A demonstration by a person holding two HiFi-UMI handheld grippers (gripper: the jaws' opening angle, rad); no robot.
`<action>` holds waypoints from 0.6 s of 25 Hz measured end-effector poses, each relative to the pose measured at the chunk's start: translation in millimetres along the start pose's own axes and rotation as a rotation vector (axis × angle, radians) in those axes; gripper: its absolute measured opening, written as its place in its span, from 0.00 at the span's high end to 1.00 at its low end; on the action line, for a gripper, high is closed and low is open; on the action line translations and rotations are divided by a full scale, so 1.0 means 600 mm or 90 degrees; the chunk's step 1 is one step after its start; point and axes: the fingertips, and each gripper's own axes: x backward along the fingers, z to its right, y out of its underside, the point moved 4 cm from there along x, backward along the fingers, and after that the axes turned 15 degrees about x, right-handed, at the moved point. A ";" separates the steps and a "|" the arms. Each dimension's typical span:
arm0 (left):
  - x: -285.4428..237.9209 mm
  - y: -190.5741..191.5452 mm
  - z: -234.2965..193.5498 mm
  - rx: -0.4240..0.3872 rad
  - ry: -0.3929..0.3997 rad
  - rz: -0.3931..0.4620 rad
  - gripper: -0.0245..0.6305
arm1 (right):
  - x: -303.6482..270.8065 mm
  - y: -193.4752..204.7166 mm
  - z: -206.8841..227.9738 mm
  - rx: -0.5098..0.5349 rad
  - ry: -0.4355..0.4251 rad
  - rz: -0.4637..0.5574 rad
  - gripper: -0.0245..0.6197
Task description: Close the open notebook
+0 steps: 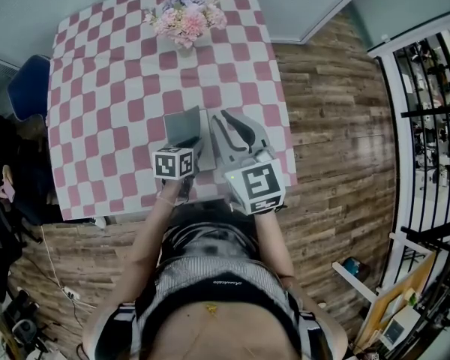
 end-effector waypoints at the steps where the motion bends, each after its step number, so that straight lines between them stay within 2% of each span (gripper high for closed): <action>1: -0.001 0.000 0.000 -0.001 -0.002 -0.001 0.88 | 0.001 0.001 0.000 -0.001 -0.003 -0.003 0.86; 15: -0.029 0.007 0.009 -0.007 -0.038 -0.013 0.85 | 0.010 0.009 0.018 0.001 -0.005 0.004 0.86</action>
